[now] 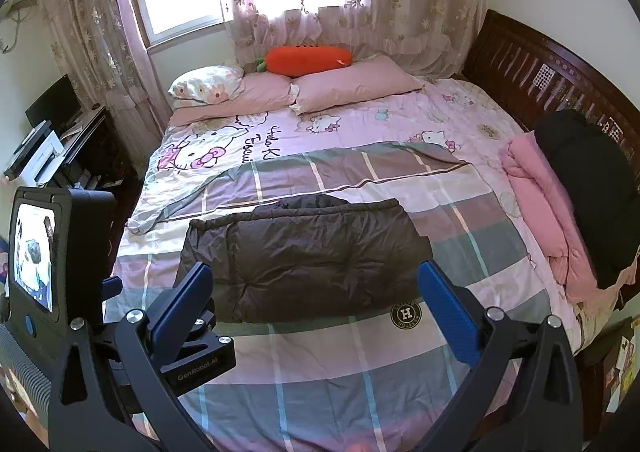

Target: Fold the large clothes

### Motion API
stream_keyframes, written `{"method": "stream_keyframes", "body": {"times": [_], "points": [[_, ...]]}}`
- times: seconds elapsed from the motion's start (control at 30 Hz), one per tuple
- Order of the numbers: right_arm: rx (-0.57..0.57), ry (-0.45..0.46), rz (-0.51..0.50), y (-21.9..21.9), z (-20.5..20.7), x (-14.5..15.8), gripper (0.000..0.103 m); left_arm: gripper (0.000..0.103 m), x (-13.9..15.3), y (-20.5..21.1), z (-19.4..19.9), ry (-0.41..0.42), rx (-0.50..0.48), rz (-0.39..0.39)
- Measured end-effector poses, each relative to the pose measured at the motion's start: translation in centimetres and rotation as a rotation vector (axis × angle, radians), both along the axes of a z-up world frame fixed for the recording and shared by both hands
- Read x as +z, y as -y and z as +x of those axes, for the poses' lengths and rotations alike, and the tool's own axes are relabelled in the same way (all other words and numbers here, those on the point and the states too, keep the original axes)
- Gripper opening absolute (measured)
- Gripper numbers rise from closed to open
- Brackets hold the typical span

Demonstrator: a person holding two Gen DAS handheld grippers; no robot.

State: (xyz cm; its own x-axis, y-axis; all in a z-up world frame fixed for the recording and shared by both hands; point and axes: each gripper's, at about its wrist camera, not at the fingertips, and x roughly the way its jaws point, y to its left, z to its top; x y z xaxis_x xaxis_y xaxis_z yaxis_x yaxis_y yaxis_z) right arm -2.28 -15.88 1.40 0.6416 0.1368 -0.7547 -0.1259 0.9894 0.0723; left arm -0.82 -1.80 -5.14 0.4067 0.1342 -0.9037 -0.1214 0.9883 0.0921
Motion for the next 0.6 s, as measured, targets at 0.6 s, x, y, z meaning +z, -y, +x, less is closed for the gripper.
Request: {"method": "stream_keyframes", "body": {"times": [0.6], "points": [[0.002, -0.003, -0.001, 0.01, 0.07, 0.07, 0.102, 0.101, 0.33, -0.29, 0.01, 0.019, -0.008, -0.039]]}}
